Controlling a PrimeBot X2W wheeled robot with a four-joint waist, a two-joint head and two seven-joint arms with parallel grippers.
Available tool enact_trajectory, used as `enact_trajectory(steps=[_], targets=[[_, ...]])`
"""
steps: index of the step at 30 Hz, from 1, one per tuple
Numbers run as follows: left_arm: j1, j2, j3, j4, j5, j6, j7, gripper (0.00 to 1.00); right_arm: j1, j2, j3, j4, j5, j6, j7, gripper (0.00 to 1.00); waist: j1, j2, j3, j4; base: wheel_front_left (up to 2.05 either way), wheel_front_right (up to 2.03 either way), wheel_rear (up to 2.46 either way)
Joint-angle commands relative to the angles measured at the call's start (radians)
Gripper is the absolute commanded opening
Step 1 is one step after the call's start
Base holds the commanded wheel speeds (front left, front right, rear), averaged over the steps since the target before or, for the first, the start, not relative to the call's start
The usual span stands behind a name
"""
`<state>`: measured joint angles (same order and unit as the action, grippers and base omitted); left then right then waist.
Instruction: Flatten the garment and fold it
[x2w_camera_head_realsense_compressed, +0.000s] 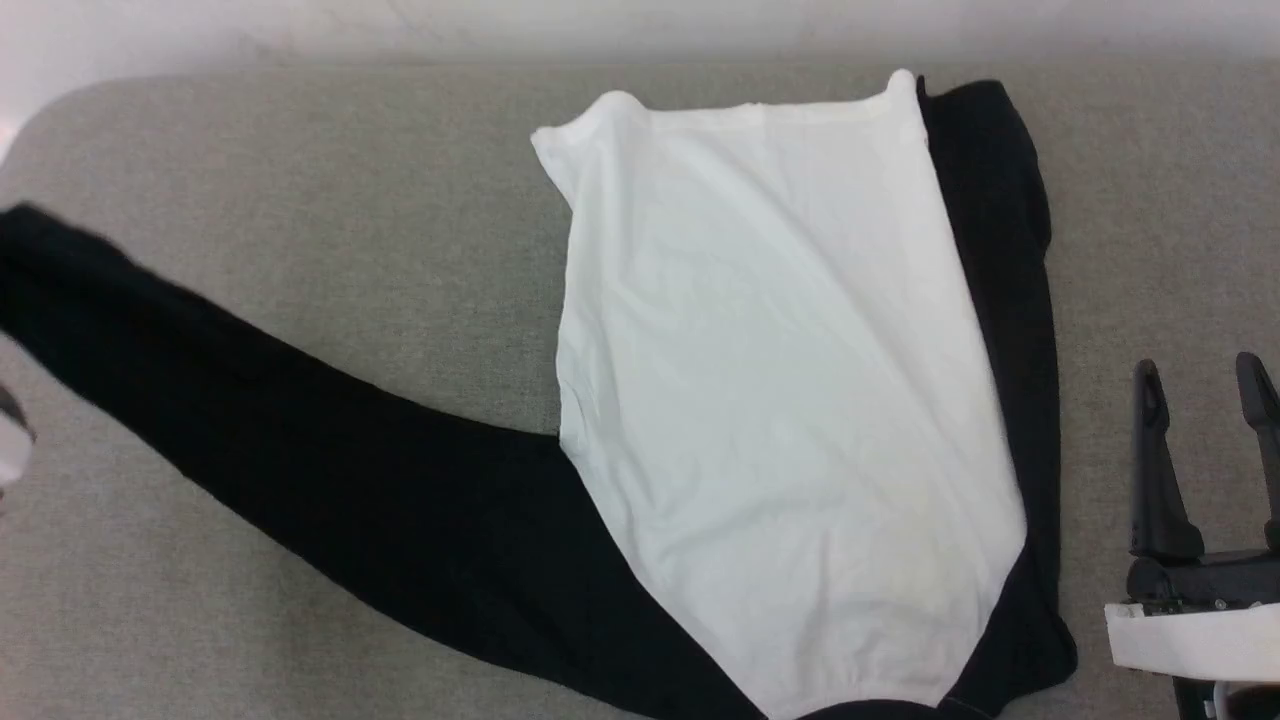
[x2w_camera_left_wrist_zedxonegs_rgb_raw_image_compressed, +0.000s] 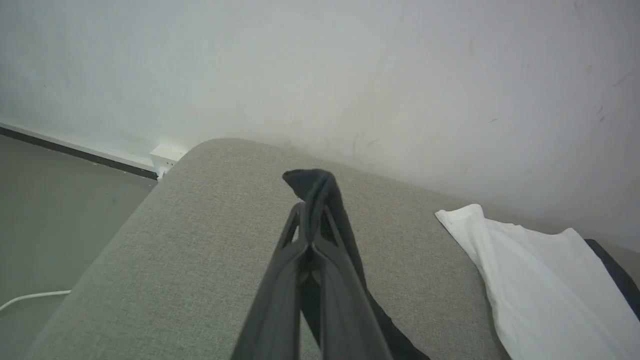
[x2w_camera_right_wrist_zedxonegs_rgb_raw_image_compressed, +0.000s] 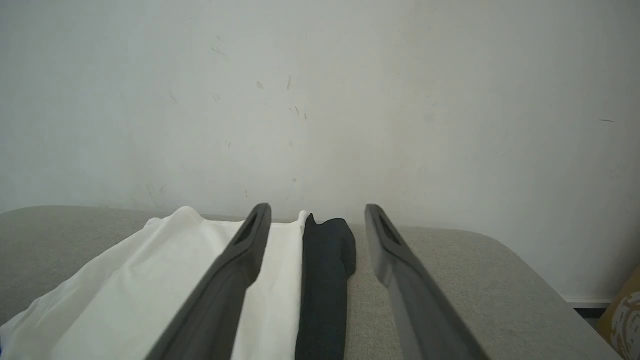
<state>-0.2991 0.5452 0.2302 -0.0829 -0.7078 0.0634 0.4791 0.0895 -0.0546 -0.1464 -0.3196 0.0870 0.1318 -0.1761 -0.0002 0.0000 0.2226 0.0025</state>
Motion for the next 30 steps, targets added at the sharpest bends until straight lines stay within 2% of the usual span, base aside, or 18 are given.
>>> enact_trajectory(steps=[1,9,16,21,26,28,30], targets=[[0.054,0.009,0.031,-0.015,-0.013,0.012,-0.004,0.00,0.013,0.004,0.001,0.002,0.007,-0.001,0.003,1.00,0.0002,0.0000,-0.043,0.019,0.00,0.00,0.00],[0.173,-0.014,0.092,-0.061,-0.045,0.033,0.004,0.00,0.033,0.004,0.000,0.009,0.026,-0.001,0.003,1.00,0.0002,0.0000,-0.086,0.036,0.00,0.00,0.00],[0.152,-0.040,0.015,-0.180,-0.052,0.023,0.030,0.00,0.039,0.004,-0.033,-0.006,0.012,-0.001,0.008,1.00,0.0002,0.0000,-0.124,0.040,0.00,0.00,0.00],[0.069,-0.086,-0.145,-0.309,-0.022,0.030,0.077,0.00,0.046,0.004,-0.106,-0.035,-0.002,-0.001,0.027,1.00,0.0002,0.0000,-0.146,0.046,0.00,0.00,0.00],[-0.091,-0.242,-0.393,-0.322,0.045,0.075,0.100,0.00,0.047,0.004,-0.183,-0.064,-0.018,-0.001,0.045,1.00,0.0002,0.0000,-0.158,0.056,0.00,0.00,0.00],[-0.147,-0.316,-0.501,-0.279,0.071,0.076,0.104,0.00,0.041,0.004,-0.202,-0.075,-0.026,-0.001,0.053,1.00,0.0002,0.0000,-0.162,0.054,0.00,0.00,0.00],[-0.196,-0.375,-0.598,-0.216,0.103,0.058,0.098,0.00,0.032,0.004,-0.208,-0.085,-0.032,-0.001,0.061,1.00,0.0002,0.0000,-0.162,0.044,0.00,0.00,0.00]])
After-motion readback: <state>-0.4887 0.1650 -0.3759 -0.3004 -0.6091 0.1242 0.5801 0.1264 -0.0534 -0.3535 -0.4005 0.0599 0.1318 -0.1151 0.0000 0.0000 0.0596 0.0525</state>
